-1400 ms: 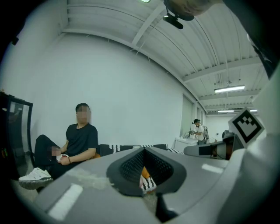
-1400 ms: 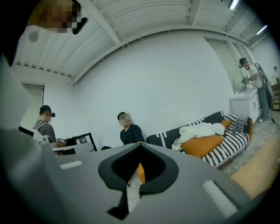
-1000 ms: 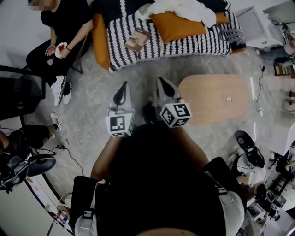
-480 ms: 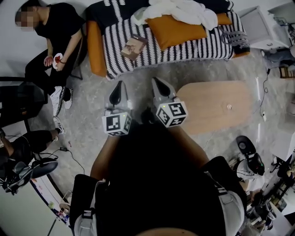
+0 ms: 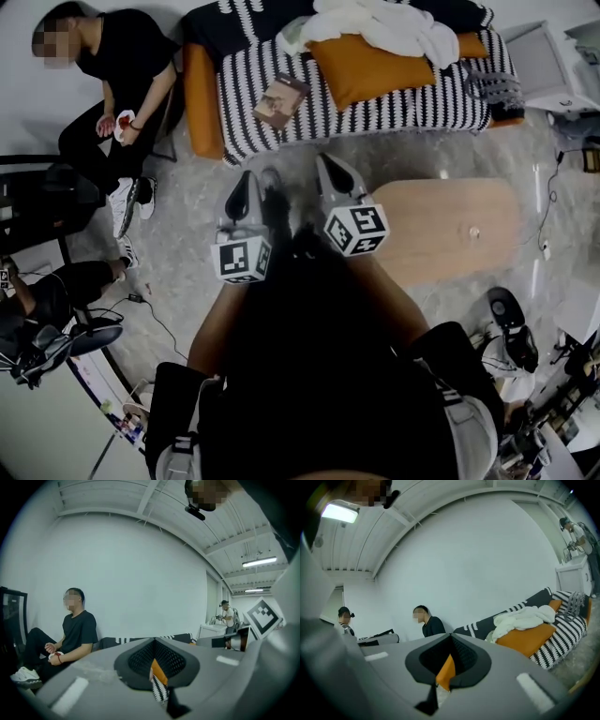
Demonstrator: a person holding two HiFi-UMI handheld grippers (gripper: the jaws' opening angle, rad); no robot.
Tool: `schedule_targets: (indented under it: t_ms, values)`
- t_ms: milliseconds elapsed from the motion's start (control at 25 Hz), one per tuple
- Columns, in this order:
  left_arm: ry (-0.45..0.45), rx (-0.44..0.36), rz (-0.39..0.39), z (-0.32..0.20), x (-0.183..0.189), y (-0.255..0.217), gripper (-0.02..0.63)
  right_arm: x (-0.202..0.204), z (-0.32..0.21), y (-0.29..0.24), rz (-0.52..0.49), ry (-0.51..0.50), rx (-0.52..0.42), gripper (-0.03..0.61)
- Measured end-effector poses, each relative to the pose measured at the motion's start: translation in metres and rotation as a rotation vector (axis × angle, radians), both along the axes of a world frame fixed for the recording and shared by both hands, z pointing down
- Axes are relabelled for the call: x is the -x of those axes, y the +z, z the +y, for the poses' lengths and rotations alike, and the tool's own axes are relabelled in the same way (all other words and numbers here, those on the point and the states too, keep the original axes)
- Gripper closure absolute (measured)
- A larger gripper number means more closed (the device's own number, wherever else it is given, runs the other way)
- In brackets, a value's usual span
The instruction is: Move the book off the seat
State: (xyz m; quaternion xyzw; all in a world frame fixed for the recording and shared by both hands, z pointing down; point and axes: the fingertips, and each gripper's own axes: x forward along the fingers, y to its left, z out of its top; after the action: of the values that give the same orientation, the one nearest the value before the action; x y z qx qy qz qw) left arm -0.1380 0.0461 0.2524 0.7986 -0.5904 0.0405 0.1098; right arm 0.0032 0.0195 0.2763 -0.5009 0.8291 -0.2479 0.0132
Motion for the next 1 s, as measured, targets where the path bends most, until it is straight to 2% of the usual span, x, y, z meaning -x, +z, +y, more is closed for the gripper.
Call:
schedule_targets:
  t_ms: [360, 520, 800, 1000]
  values:
    - [0.035, 0.043, -0.004, -0.049, 0.009, 0.033, 0.607, 0.012, -0.039, 0.034, 0.004, 0.01, 0.065, 0.571]
    - [0.023, 0.092, 0.015, -0.071, 0.011, 0.052, 0.607, 0.017, -0.053, 0.057, 0.013, 0.009, 0.11, 0.571]
    - [0.067, 0.123, 0.01, -0.114, 0.012, 0.081, 0.609, 0.03, -0.085, 0.095, 0.01, 0.02, 0.182, 0.571]
    - [0.065, 0.163, 0.016, -0.14, 0.017, 0.115, 0.607, 0.035, -0.113, 0.124, 0.006, 0.031, 0.228, 0.571]
